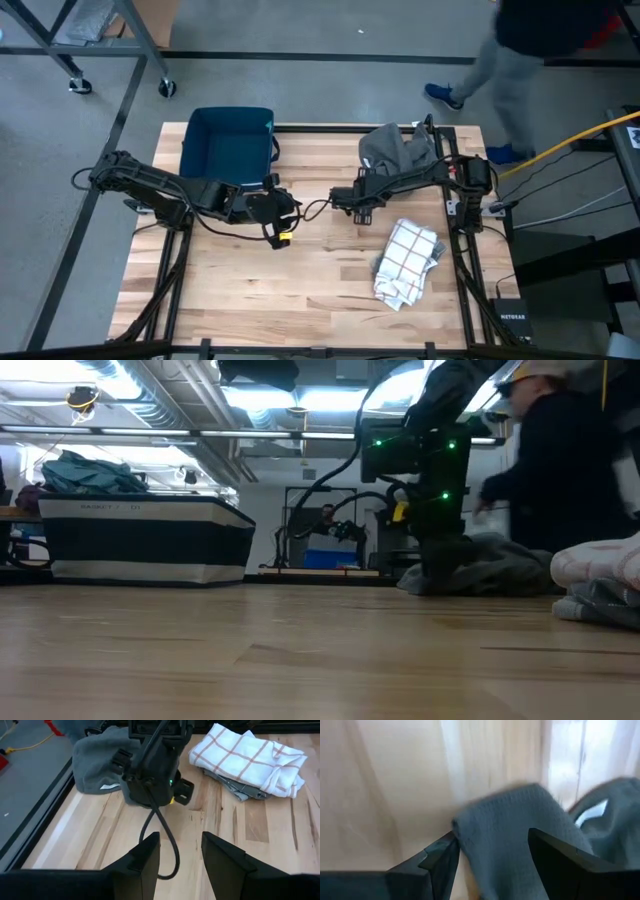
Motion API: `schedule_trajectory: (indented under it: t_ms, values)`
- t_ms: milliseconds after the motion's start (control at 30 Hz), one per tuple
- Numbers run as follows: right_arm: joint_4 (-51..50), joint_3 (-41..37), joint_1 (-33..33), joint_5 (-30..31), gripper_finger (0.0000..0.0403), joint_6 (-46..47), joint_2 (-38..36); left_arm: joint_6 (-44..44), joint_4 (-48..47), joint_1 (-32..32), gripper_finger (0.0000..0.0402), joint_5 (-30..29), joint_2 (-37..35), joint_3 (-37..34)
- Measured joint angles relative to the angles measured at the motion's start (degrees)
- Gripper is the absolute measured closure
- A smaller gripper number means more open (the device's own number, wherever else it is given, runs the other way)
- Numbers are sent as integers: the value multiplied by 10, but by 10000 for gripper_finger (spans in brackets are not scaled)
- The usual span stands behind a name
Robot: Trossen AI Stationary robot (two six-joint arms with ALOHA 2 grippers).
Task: Fold towel
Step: Fold the gray towel
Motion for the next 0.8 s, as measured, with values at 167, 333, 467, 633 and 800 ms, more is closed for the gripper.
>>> schedule_trajectory:
  t_ms: [167, 333, 467, 633, 800]
  values:
    - [19, 1, -20, -38, 164, 2, 3, 0, 0, 0, 266, 0, 0, 0]
    - [22, 2, -40, -66, 172, 2, 7, 0, 0, 0, 266, 0, 0, 0]
    - [26, 2, -53, -108, 214, -1, 10, 0, 0, 0, 266, 0, 0, 0]
    - [26, 2, -54, -126, 307, -1, 11, 0, -1, 0, 266, 0, 0, 0]
    - [26, 2, -53, -147, 390, 7, 12, 0, -4, 0, 266, 0, 0, 0]
